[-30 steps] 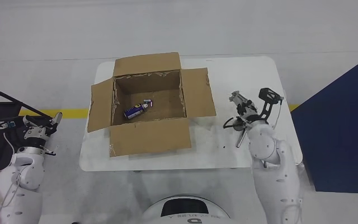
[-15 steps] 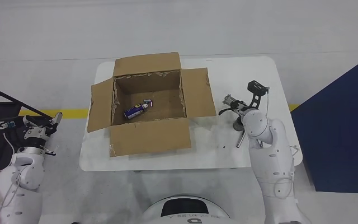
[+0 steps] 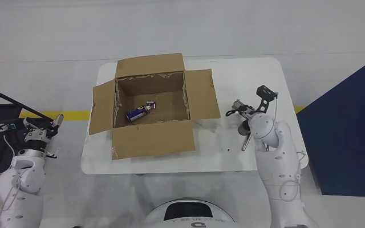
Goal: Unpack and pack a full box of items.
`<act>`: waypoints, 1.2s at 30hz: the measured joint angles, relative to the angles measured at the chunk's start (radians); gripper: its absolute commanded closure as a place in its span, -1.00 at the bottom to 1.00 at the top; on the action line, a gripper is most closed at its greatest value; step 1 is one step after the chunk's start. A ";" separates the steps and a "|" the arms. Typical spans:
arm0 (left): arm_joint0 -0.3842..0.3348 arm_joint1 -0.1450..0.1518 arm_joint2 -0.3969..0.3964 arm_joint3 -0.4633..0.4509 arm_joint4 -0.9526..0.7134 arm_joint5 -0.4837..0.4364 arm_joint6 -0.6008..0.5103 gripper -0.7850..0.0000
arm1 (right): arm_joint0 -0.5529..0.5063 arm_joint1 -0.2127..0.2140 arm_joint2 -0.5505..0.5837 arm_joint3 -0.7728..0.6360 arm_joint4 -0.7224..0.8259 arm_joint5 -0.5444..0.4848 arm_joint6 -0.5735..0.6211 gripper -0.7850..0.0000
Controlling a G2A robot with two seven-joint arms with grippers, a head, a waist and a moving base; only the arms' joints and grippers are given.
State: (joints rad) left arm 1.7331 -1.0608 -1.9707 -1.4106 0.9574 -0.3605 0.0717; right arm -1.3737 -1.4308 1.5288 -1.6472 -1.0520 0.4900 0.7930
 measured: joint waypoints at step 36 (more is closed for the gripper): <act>0.000 0.000 0.000 0.000 0.000 0.000 0.000 -1.00 | 0.110 0.026 0.024 0.080 -0.126 0.075 0.195 -0.04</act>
State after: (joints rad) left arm 1.7331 -1.0608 -1.9707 -1.4106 0.9574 -0.3605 0.0717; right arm -1.2642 -1.4046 1.5524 -1.5673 -1.1777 0.5649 0.9883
